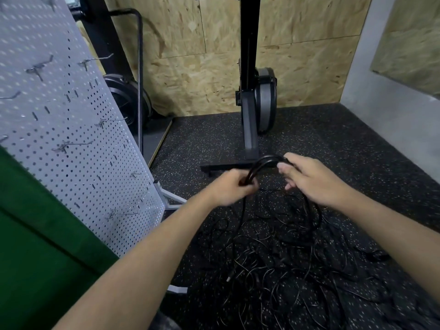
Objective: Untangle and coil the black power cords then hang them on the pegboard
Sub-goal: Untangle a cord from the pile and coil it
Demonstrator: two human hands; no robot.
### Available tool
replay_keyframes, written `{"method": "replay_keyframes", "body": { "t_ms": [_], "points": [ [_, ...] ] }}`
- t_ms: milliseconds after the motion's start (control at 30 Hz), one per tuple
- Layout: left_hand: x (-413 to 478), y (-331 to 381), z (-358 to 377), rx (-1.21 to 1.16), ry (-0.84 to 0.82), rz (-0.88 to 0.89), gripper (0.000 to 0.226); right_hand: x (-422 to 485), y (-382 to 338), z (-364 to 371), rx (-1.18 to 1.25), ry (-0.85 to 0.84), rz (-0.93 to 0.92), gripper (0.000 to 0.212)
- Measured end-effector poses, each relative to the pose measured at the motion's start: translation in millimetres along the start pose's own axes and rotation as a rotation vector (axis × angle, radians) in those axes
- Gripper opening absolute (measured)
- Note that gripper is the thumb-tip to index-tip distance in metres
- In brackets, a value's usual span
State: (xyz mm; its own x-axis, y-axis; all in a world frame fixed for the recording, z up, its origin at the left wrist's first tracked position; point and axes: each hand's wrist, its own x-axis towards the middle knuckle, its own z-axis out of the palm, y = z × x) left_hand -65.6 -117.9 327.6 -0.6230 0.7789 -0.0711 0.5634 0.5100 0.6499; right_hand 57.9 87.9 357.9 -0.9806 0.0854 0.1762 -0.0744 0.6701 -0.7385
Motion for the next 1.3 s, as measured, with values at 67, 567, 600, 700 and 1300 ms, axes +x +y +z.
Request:
{"method": "replay_keyframes", "body": {
  "t_ms": [67, 567, 600, 700, 1300],
  "points": [
    [-7.6, -30.5, 13.9, 0.033, -0.101, -0.129, 0.025, 1.4, 0.3, -8.1, 0.071, 0.069, -0.031, 0.03],
    [-8.6, -8.7, -33.1, -0.413, 0.126, -0.089, 0.009, -11.5, 62.4, -22.0, -0.43, -0.334, 0.324, 0.068],
    [-9.3, -1.3, -30.7, -0.408, 0.11, -0.062, 0.009, -11.2, 56.0, -19.4, -0.411, -0.315, 0.3, 0.086],
    [-9.5, 16.1, -22.0, -0.292, 0.06, 0.062, 0.028, -7.3, 42.2, -2.3, -0.331, -0.229, 0.157, 0.109],
    [-13.5, -23.0, 8.8, -0.383, -0.108, -0.117, 0.04, -0.7, 26.3, 3.5, -0.24, 0.087, -0.011, 0.021]
  ]
}}
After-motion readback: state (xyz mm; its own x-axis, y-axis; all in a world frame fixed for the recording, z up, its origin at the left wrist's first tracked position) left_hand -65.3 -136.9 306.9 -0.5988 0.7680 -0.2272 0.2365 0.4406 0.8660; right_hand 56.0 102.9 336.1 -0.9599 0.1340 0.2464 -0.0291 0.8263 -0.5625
